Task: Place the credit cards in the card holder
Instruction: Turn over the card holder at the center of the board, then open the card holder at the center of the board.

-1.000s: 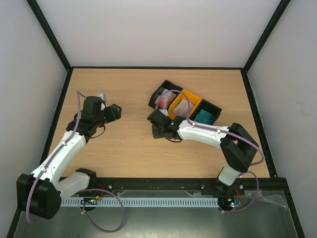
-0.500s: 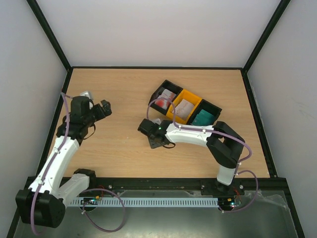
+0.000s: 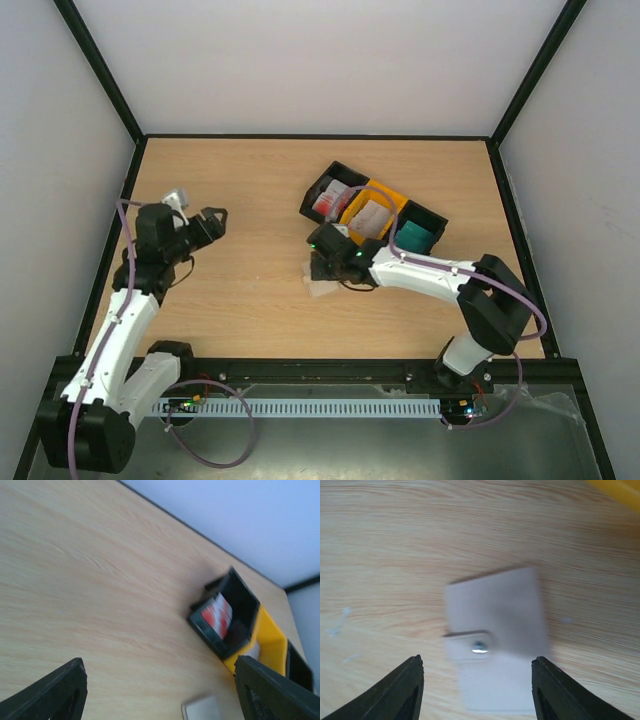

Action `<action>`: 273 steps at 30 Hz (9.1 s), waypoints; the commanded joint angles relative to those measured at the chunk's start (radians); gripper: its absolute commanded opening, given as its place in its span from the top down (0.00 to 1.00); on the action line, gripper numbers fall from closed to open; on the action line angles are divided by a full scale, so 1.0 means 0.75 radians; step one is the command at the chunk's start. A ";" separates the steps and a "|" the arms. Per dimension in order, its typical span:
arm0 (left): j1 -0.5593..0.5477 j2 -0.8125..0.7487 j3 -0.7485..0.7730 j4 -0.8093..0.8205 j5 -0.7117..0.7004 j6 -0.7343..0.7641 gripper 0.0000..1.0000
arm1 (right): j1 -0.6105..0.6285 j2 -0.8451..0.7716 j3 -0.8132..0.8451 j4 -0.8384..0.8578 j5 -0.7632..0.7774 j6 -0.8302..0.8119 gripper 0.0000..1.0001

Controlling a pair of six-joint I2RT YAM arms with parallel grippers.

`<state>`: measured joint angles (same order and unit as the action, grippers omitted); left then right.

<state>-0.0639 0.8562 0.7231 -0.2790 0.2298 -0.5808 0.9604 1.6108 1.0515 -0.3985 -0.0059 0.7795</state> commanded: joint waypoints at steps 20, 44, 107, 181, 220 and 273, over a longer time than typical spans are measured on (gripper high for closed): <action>-1.049 0.704 0.094 0.156 -0.362 -0.279 0.57 | -0.254 -0.088 -0.436 0.359 -0.363 0.011 0.51; -1.078 1.100 0.018 0.149 -0.400 -0.182 0.96 | -0.262 0.002 -0.463 0.531 -0.441 0.115 0.48; -0.925 1.024 0.112 0.104 -0.217 -0.221 0.69 | -0.148 -0.080 -0.437 0.706 -0.425 0.182 0.98; -0.728 0.785 0.271 -0.048 0.210 0.023 0.98 | -0.147 -0.240 -0.357 0.297 -0.090 0.116 0.33; -0.700 0.683 0.153 -0.066 0.191 -0.018 0.97 | -0.149 -0.276 -0.464 0.379 -0.181 0.156 0.58; -0.435 0.233 -0.135 -0.061 -0.186 -0.188 0.63 | 0.199 0.575 0.310 -0.306 0.253 -0.002 0.36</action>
<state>-0.3977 1.1374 0.6247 -0.3450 0.1509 -0.6647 1.1015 1.9778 1.2900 -0.5064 0.1413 0.7490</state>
